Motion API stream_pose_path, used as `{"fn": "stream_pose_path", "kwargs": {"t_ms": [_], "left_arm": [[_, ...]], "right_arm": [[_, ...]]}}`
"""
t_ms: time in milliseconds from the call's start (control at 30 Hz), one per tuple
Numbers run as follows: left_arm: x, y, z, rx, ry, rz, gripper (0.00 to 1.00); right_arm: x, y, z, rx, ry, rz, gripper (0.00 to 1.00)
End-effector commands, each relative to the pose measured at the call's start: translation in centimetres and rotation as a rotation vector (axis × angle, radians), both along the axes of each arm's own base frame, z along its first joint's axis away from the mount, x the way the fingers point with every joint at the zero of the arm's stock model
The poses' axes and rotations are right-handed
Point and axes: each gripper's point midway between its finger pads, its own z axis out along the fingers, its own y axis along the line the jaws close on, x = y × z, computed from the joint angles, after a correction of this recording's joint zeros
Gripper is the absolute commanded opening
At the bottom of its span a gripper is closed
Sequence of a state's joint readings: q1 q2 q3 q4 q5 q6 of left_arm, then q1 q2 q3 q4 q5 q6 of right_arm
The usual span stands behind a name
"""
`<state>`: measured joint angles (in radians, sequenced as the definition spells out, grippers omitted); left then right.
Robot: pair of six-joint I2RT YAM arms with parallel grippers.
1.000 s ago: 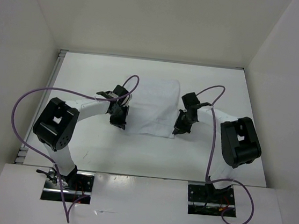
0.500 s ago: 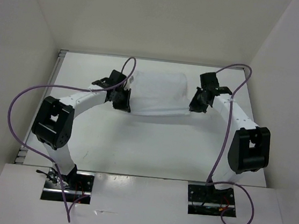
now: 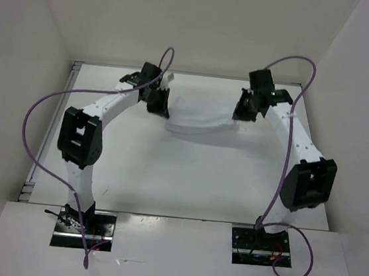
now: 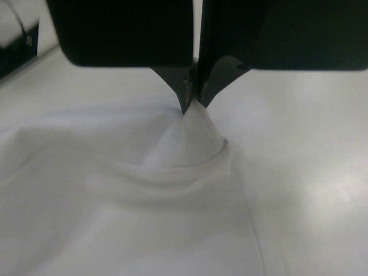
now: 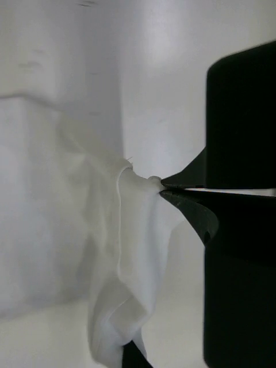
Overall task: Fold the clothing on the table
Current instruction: Fold the skirt
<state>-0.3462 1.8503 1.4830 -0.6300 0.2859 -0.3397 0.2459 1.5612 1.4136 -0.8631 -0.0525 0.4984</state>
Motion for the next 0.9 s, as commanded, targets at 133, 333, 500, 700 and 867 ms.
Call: {"fn": "stream_pose_path", "kwargs": {"t_ms": [133,333,500,700,867], "left_arm": [[14.7,1.5,18.2,-0.202,-0.456,0.072,0.00],[12.5,3.7,32.2,-0.312,-0.738,0.033,0.00],[9.2,3.5,27.4,-0.346,-0.639,0.025,0.00],[0.7,4.3,10.7,-0.294,-0.258,0.092,0.00],[-8.7,4.0,3.5,-0.287,-0.004,0.089,0.00]], "right_arm": [[14.1,-4.2,19.7,-0.123,-0.560,-0.173,0.00],[12.0,-5.4,27.9,-0.135,-0.716,-0.163,0.00],[10.3,-3.7,19.5,-0.169,-0.478,-0.067,0.00],[1.1,-0.6,3.8,-0.030,-0.106,0.085,0.00],[-10.1,1.8,-5.8,0.080,0.213,0.178,0.00]]}}
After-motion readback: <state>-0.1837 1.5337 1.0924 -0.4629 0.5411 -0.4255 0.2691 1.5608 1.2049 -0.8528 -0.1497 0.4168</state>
